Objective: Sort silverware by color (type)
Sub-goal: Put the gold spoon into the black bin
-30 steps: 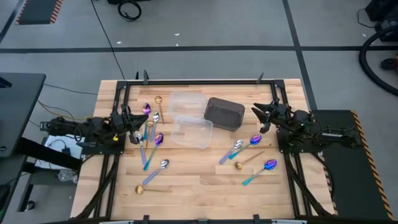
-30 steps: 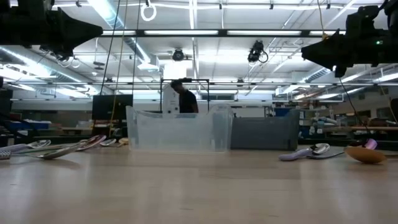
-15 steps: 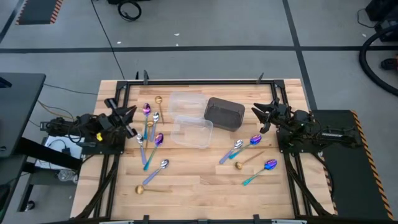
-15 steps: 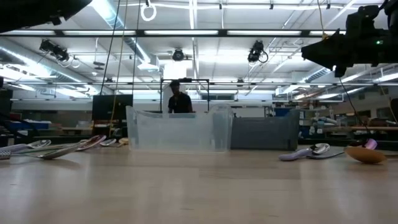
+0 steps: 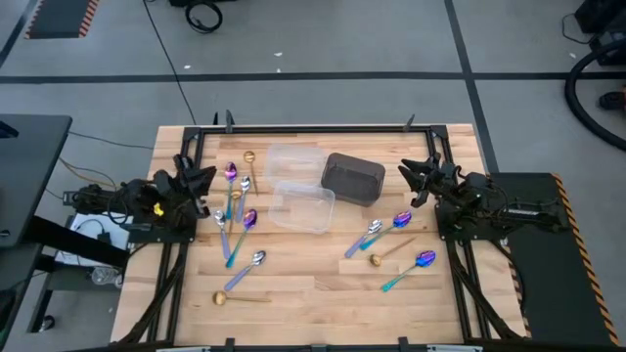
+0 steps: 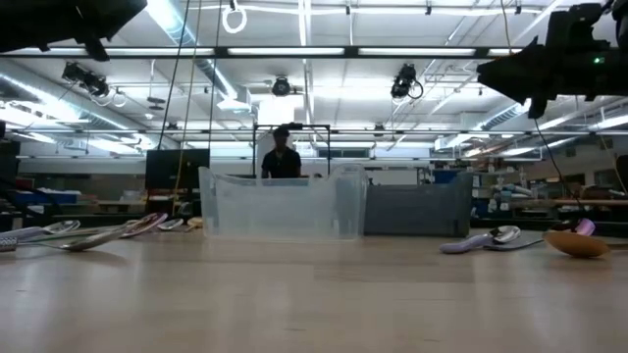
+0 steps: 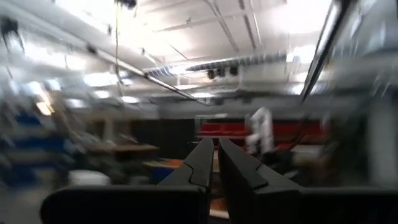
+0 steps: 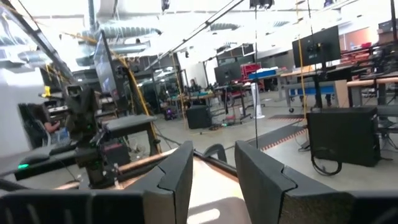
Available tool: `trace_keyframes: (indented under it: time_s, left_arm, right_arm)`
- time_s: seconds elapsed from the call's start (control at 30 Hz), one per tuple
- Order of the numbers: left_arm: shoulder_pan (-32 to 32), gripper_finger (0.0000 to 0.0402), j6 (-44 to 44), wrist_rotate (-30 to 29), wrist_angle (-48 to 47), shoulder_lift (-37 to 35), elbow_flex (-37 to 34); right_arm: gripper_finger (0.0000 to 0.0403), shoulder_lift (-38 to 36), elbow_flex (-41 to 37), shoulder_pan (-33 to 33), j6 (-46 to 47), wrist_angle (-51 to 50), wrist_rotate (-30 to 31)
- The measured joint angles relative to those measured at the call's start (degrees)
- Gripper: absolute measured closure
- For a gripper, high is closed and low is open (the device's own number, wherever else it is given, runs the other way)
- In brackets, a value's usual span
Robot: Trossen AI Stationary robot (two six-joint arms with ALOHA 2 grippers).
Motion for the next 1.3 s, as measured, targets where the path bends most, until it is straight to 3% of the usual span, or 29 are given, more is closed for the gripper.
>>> trace_keyframes:
  time_s: [0.13,0.33,0.53,0.8,1.13,1.3]
  left_arm:
    - [0.0,0.0367,-6.4,0.0,0.4,0.0,0.0]
    - [0.1,0.0367,3.9,0.0,1.3,0.0,0.0]
    - [0.1,0.0367,-7.2,-0.1,-1.6,0.9,0.0]
    - [0.1,0.0367,-23.5,-2.7,-15.0,8.7,1.5]
    - [0.1,0.0367,-25.8,-2.6,-18.3,17.8,5.2]
    - [0.1,0.0348,-27.0,-0.8,-20.9,20.7,6.8]
  right_arm:
    - [0.0273,0.0,0.0,0.0,2.5,1.9,-0.2]
    - [0.0273,0.4,0.0,0.0,6.0,-0.4,-4.3]
    - [0.0273,3.5,0.0,0.0,8.8,-3.8,-7.9]
    - [0.0273,12.3,1.1,0.6,12.5,-7.7,-8.8]
    - [0.0273,25.0,7.9,5.6,12.3,-12.1,-8.3]
    - [0.0273,31.6,13.7,9.4,12.0,-20.6,-6.1]
